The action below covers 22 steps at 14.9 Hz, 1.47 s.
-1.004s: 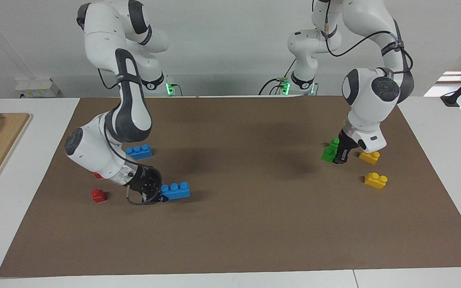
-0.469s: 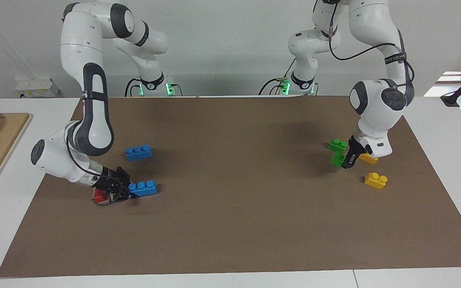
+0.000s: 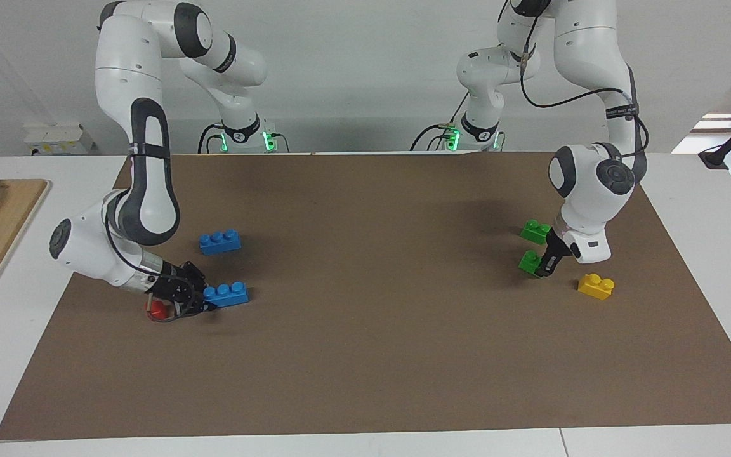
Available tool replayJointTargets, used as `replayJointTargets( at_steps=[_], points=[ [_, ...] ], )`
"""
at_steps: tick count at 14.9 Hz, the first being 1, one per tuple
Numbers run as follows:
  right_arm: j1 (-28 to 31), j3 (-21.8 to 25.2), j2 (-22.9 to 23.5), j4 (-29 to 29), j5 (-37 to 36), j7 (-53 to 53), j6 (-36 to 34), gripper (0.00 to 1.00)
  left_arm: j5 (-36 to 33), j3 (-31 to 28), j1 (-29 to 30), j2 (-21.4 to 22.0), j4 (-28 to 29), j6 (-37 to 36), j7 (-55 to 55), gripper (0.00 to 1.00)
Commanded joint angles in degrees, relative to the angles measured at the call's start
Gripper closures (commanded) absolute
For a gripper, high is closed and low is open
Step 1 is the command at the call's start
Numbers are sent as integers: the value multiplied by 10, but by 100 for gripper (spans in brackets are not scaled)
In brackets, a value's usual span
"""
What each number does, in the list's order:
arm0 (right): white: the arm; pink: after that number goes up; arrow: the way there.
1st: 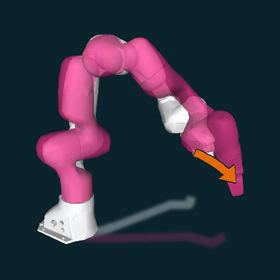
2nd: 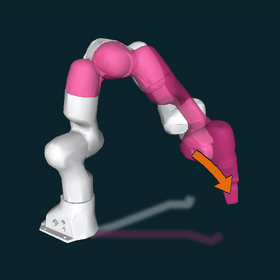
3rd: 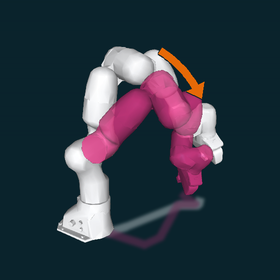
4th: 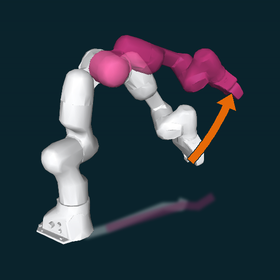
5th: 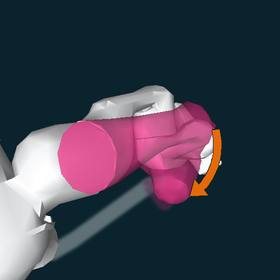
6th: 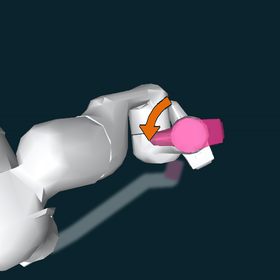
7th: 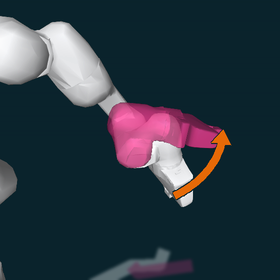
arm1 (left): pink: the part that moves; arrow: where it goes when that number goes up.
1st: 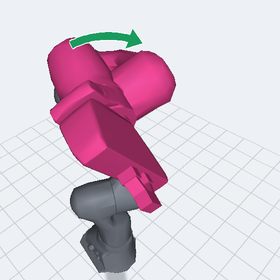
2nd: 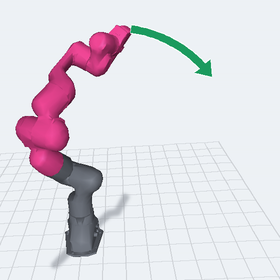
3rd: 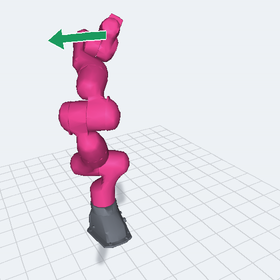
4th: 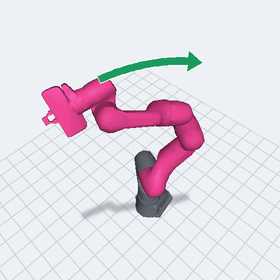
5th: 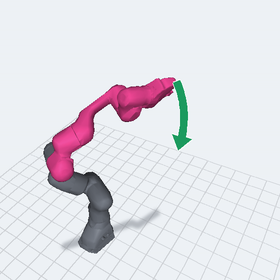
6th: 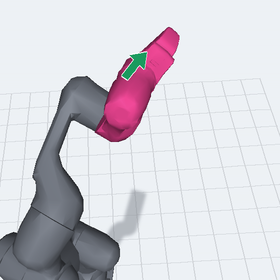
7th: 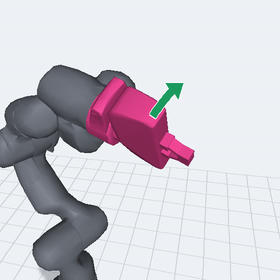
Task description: Remove green block with left arm and hold with right
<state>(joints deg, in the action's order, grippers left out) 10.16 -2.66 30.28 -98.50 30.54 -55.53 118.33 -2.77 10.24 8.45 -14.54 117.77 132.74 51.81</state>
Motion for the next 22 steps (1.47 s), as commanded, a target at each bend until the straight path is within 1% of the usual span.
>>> replayJointTargets(
  at_steps=[1,2,3,4,6,7,8,9,12,14,17,18,22],
  points=[
    [12,-9,-18,-22,-8,17,7,93,8,3,14,-8,6,21,-25,100],
    [12,-9,-18,-21,-8,17,7,56,8,3,16,-9,6,21,-27,100],
    [11,-9,-18,-19,-9,17,5,26,8,3,16,-9,6,21,-29,100],
    [11,-9,-18,-17,-9,17,4,16,8,3,16,-10,7,20,-34,100],
    [11,-9,-29,-13,-15,17,1,14,8,3,16,-9,7,20,-37,100],
    [11,-9,-38,-14,-15,17,-3,13,8,3,16,-10,7,19,-43,79],
    [11,-8,-46,-14,-15,16,-14,13,8,3,15,-9,6,18,-46,28],
    [11,-8,-57,-13,-16,15,-22,13,8,3,12,-10,6,18,-46,0],
    [11,-7,-85,-13,-30,13,-35,11,7,3,15,-7,2,14,-54,0],
    [5,-9,-107,-13,-89,22,-38,10,7,4,15,2,-1,2,-64,0],
    [-5,-9,-137,-12,-130,69,-58,9,7,4,14,26,-14,-27,-67,0],
    [-8,-9,-145,-11,-144,96,-63,6,7,5,12,32,-25,-43,-67,0],
    [-19,-11,-187,0,-170,204,-108,3,7,8,6,53,-98,-135,-87,0]
  ],
)
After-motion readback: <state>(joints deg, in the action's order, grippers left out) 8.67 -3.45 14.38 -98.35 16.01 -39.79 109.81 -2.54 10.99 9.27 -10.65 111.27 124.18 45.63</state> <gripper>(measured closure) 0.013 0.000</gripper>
